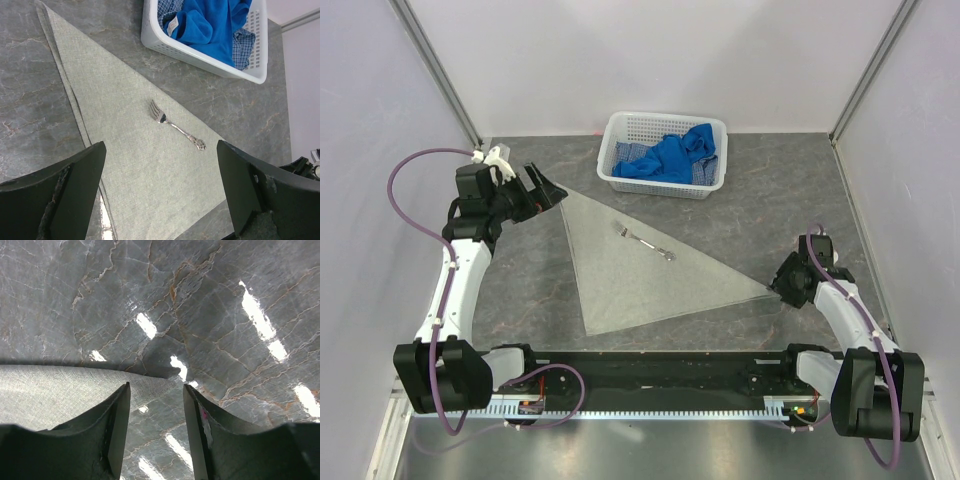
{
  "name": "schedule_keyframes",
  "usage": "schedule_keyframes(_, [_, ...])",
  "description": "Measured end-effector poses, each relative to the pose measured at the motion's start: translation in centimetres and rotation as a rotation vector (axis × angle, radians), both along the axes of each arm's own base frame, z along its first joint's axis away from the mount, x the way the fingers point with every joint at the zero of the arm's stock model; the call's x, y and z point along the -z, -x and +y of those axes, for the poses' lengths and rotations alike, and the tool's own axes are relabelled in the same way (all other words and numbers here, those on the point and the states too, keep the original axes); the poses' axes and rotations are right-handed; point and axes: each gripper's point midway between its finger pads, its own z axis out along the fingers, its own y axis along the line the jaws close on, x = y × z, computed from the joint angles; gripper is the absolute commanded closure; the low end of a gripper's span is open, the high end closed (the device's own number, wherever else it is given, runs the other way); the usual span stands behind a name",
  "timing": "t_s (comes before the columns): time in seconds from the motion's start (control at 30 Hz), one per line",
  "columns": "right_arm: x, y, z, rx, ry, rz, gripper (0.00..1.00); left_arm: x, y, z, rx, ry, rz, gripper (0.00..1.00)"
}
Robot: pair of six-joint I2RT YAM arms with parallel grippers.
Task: Fold the napkin, place the utensils inside, and roll it up
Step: Fold the napkin
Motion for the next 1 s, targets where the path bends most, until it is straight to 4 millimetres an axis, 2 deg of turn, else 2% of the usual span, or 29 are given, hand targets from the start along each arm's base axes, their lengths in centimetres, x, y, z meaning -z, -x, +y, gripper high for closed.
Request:
schedule_keyframes(0.77, [1.3,0.2,-0.4,0.024,0.016,0.025,0.68,-0.4,-0.2,-0.2,0.012,0.008,-0.019,0.01])
schedule_keyframes(1.0, [1.3,-0.2,-0.5,0.027,0.022,0.017,0.83,-0.5,-0.2,-0.3,0.014,0.010,-0.020,0.01])
